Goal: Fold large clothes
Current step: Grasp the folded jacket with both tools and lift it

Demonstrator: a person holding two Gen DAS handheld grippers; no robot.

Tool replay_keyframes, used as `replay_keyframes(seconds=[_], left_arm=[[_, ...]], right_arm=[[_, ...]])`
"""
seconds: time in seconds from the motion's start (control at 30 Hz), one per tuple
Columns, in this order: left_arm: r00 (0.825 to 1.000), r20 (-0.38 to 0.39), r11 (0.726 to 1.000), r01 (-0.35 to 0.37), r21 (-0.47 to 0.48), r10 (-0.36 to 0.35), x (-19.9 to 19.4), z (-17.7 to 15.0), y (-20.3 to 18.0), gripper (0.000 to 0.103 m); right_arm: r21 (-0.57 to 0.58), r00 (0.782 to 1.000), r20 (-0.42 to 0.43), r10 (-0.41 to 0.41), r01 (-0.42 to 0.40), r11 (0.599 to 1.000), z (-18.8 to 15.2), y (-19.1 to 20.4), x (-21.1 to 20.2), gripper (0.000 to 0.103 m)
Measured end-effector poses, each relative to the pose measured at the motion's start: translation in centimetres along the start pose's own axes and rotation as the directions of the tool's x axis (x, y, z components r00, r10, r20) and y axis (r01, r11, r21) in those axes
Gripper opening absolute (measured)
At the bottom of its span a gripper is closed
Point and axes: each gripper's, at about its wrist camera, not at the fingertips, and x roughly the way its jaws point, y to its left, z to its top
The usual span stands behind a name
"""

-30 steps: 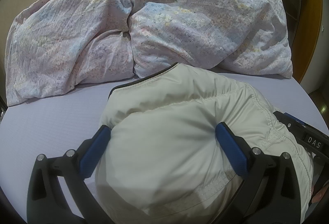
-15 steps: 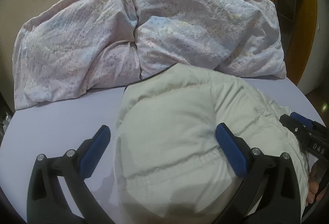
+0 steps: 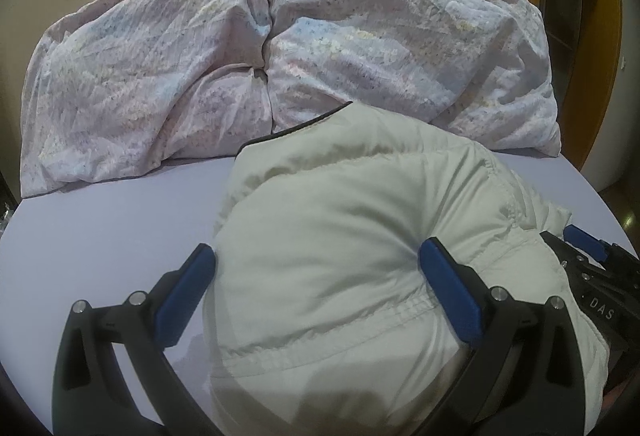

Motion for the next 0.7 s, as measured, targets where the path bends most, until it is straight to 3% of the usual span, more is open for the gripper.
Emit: replay_keyframes(seconds=[0.1,0.2,0.3,0.43,0.57,0.7], left_arm=[[0.998,-0.024,0.998,0.052,-0.033,-0.053,-0.6,-0.1,0.9,0.101],[0.985,-0.069,0.983,0.150,-0.109,-0.158,-2.1,-0.3,3.2,0.101],[0.975,-0.089,0.972,0.189,-0.136,-0.202,-3.4,-0.4,4.9,0.101],[0.968,-0.114,0.967,0.207,-0.149,-0.225,-4.5,-0.9,7.3,0.101],[0.945,-0.150,0.941,0.255,-0.224,-0.292,-4.4,-1.8,9.3,0.101],[0.938,-0.179,0.942,0.256,-0.216,-0.296,-4.2,-2.3,9.2,0.101]], right_arm=[[0.017,0.999,-0.040,0.019,-0.019,1.000,0.6,-0.5,-1.0,0.076],[0.096,0.990,-0.057,0.126,-0.120,0.988,1.2,-2.6,-3.0,0.092],[0.173,0.974,-0.085,0.209,-0.192,0.966,1.7,-4.7,-4.4,0.097],[0.256,0.947,-0.143,0.289,-0.247,0.935,1.9,-7.2,-5.2,0.099],[0.281,0.924,-0.202,0.326,-0.264,0.923,1.0,-8.0,-4.7,0.100],[0.332,0.883,-0.259,0.392,-0.300,0.894,0.1,-8.2,-3.2,0.100]])
